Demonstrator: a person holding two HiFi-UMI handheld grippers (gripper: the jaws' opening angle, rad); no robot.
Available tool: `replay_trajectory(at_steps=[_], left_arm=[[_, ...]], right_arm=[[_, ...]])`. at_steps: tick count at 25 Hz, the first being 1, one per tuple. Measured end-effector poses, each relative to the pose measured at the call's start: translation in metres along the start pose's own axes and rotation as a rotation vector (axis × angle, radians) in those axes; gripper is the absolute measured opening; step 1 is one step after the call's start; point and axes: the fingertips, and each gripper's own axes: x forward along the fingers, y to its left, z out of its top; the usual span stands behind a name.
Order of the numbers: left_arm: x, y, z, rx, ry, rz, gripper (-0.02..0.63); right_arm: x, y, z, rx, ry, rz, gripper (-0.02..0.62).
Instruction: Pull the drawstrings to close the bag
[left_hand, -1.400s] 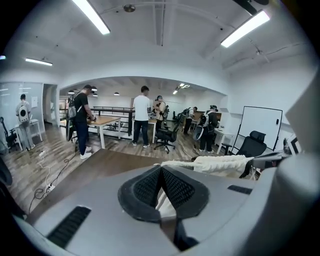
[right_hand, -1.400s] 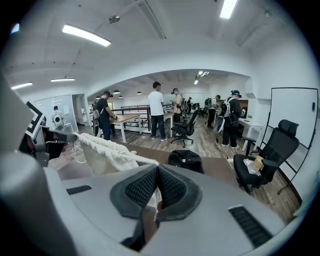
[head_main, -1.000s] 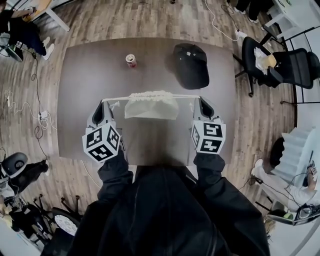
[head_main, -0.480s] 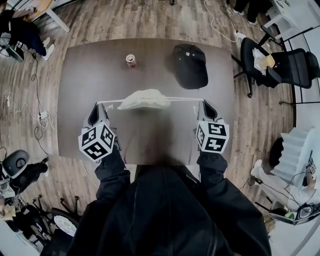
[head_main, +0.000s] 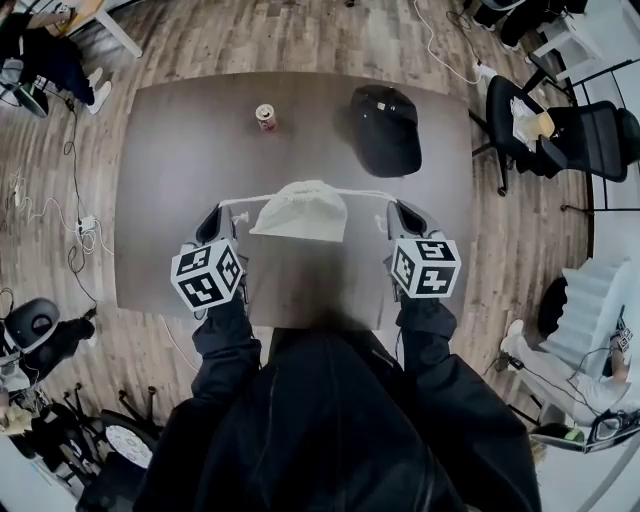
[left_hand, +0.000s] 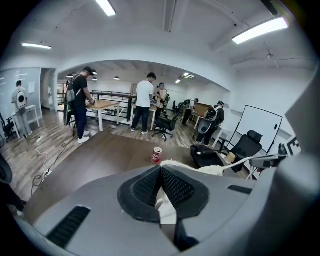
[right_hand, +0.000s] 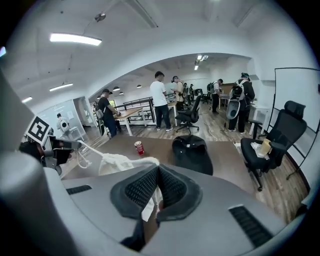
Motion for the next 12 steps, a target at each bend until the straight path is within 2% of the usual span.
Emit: replay_trajectory(at_steps=[5, 12], left_arm=[[0.037, -0.005, -0.027, 0.031, 0.096, -0.047, 0.032], [0.083, 0.006, -0.068, 0.013, 0.250, -0.085, 0.032]], right_arm=[[0.038, 0.013, -0.015, -0.037, 0.075, 0.058, 0.025], [0.090, 0.033, -0.055, -0.096, 0.231, 0.142, 0.026]])
